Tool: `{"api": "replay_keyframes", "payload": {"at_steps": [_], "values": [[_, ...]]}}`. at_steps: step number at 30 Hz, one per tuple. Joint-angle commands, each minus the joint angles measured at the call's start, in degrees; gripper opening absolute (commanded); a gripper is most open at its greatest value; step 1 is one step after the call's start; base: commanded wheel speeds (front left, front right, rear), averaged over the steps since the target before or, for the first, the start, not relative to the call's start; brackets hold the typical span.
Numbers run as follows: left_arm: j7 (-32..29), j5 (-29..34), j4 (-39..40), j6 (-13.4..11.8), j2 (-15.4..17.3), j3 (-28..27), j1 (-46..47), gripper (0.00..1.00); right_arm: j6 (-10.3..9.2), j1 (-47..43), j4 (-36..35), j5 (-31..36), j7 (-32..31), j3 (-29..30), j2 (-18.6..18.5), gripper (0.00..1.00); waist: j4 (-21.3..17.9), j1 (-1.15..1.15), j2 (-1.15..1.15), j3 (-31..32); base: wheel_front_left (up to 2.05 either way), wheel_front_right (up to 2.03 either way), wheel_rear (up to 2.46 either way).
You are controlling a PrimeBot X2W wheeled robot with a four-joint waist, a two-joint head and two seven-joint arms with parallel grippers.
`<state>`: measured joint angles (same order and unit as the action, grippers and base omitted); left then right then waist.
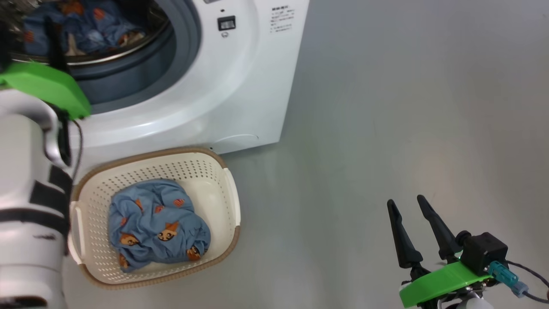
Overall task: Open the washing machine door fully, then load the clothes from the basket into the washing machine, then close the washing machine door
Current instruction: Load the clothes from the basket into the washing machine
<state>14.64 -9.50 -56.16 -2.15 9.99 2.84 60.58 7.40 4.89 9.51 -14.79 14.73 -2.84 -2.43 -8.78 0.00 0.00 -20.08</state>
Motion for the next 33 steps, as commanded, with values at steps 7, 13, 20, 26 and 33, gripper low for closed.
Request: {"api": "replay_keyframes", "payload": {"at_steps": [7,13,20,26,33], "values": [[0.4,-1.6,7.2,2.1,0.1,-1.8,-7.5,1.00,0.09,-1.6,-0.8,1.3,0.3,0.0,-0.4,1.00,2.8,0.00,0.00,4.0,0.00,0.00,0.00],[0.4,-1.9,12.4,3.5,-1.9,-2.2,-15.0,1.00,0.09,-3.1,-1.1,2.0,0.3,1.6,-0.4,1.00,4.9,0.00,0.00,7.4,0.00,0.00,0.00],[0.4,-1.9,17.8,4.8,-3.8,-2.2,-24.2,1.00,0.09,-4.7,-1.1,2.7,0.3,3.0,-0.4,1.00,7.1,0.00,0.00,11.6,0.00,0.00,0.00],[0.4,-2.6,22.6,5.6,-4.6,-3.6,-32.7,1.00,0.09,-6.0,-0.8,3.1,0.3,2.9,-0.6,1.00,7.9,0.00,0.00,15.3,0.00,0.00,0.00],[0.4,-2.8,29.1,6.2,-5.5,-5.2,-42.3,1.00,0.09,-7.4,-0.8,3.0,0.3,2.9,-1.0,1.00,8.5,0.00,0.00,17.7,0.00,0.00,0.00]]}}
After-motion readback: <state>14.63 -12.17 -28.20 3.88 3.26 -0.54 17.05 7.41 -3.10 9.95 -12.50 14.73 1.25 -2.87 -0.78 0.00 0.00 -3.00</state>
